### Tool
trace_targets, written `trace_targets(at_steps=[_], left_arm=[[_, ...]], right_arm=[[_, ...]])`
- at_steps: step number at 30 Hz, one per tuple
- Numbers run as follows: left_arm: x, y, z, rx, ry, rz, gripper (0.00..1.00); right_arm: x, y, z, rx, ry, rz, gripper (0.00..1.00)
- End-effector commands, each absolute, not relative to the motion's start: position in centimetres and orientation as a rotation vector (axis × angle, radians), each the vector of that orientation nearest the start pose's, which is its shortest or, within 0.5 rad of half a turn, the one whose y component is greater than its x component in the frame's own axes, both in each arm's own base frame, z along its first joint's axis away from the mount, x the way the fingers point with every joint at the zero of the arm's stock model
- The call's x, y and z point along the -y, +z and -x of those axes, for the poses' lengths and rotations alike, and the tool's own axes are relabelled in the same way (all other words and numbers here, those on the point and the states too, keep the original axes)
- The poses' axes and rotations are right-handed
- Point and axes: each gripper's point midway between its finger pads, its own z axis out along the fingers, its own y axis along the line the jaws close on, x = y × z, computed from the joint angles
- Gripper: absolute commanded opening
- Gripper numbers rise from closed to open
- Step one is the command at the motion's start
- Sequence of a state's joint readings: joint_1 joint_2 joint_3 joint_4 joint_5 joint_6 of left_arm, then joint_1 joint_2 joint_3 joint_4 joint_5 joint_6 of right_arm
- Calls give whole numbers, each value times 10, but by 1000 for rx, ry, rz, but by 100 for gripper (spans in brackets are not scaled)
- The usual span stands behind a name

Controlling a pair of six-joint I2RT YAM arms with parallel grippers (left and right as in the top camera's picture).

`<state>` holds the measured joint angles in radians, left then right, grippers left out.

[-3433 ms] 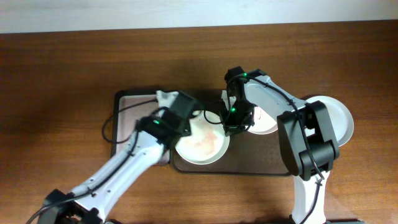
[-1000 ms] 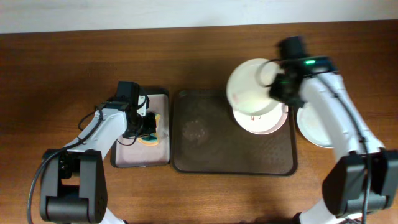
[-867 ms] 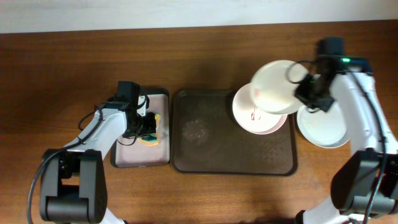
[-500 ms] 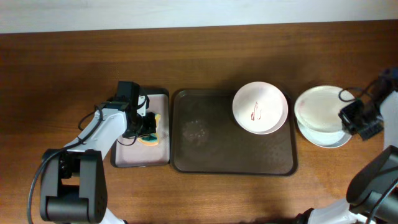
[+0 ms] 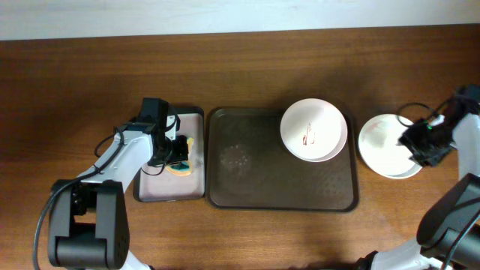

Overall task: Clean dirty plates on tray and stack at the side
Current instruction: 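Carry the cleaned plate with the right gripper to the right side, then grip the next white plate with the right gripper and pull it center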

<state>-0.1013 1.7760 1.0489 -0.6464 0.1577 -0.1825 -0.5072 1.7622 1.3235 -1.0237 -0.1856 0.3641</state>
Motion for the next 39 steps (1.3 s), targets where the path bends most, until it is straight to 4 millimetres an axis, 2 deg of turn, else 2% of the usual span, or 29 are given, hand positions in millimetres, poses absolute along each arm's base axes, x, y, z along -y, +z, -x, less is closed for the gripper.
trace_targets(at_steps=[1, 6, 9, 15, 17, 18, 22, 28, 32, 34, 36, 39], left_arm=[[61, 9, -336, -2973, -285, 89, 6], [61, 9, -336, -2973, -285, 88, 6], [61, 9, -336, -2973, -285, 89, 5], [61, 9, -336, -2973, -285, 88, 0], [61, 9, -336, -2973, -285, 89, 0], [61, 9, -336, -2973, -284, 89, 0], [61, 9, -336, -2973, -284, 89, 0], [61, 9, -336, -2973, -285, 89, 0], [61, 9, -336, -2973, -285, 89, 0], [61, 9, -336, -2973, -285, 89, 0], [61, 9, -336, -2973, -285, 89, 0], [61, 9, -336, -2973, -284, 89, 0]], right_arm=[[90, 92, -343, -2815, 386, -802, 48], [48, 91, -377, -2810, 358, -450, 52], [41, 79, -389, -2821, 256, -383, 52], [29, 52, -407, -2829, 228, -321, 52], [29, 43, -409, -2839, 233, -322, 50], [28, 37, -410, -2849, 247, -323, 45], [18, 20, -405, -2898, 298, -314, 34], [-11, 11, -388, -2985, 386, -264, 4], [-26, 10, -371, -3061, 413, -240, 4], [-41, 12, -364, -3084, 476, -210, 4], [-65, 14, -354, -3116, 550, -151, 4], [-82, 15, -340, -3181, 552, -217, 4]])
